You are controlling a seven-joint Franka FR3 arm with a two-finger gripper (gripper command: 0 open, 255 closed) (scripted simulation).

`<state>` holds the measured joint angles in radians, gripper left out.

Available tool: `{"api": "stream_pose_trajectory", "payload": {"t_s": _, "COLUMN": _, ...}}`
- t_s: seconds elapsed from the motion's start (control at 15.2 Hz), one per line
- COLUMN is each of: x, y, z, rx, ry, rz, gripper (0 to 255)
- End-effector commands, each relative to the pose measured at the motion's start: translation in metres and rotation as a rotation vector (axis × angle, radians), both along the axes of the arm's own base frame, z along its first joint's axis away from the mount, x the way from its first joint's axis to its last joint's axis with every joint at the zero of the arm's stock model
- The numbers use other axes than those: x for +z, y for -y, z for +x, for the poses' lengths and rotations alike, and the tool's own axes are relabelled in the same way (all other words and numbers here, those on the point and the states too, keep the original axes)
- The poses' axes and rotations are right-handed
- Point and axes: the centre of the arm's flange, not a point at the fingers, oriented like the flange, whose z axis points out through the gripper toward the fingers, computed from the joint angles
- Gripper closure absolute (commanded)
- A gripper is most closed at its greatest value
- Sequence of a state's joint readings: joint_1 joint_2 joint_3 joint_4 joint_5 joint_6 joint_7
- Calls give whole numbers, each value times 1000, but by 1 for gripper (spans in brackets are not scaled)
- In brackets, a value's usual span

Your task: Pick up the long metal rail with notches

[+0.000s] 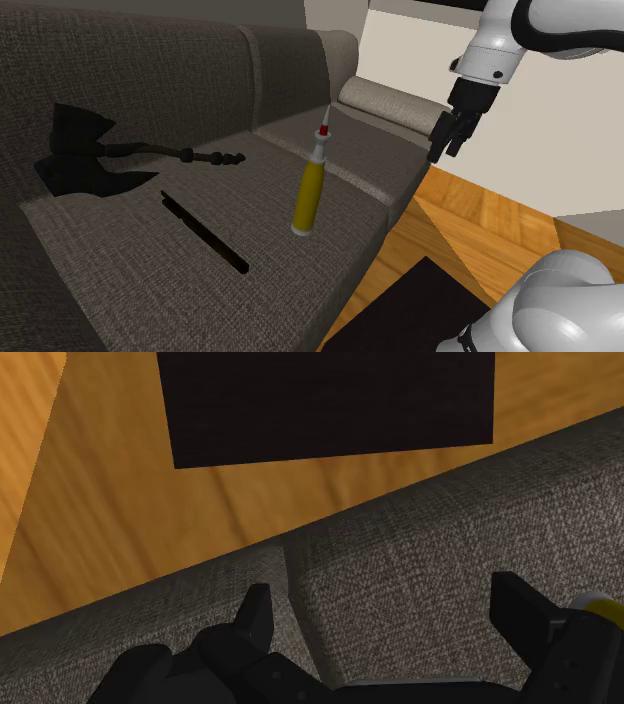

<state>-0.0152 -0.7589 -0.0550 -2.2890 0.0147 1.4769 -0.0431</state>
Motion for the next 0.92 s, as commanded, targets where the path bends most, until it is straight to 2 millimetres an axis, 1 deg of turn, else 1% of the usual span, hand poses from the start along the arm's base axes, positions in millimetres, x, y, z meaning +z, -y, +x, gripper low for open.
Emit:
{"api": "stream_pose_trajectory", "payload": {"t_s": 0.0, "x": 0, "y": 0, "z": 0, "rx": 0, "ry": 0, "rz": 0, "gripper": 0}}
{"api": "stream_pose_trajectory", "payload": {"t_s": 0.86, "x": -54, "y": -134, "z": 82, "rx": 85, "ry": 60, "rz": 9, "gripper": 0}}
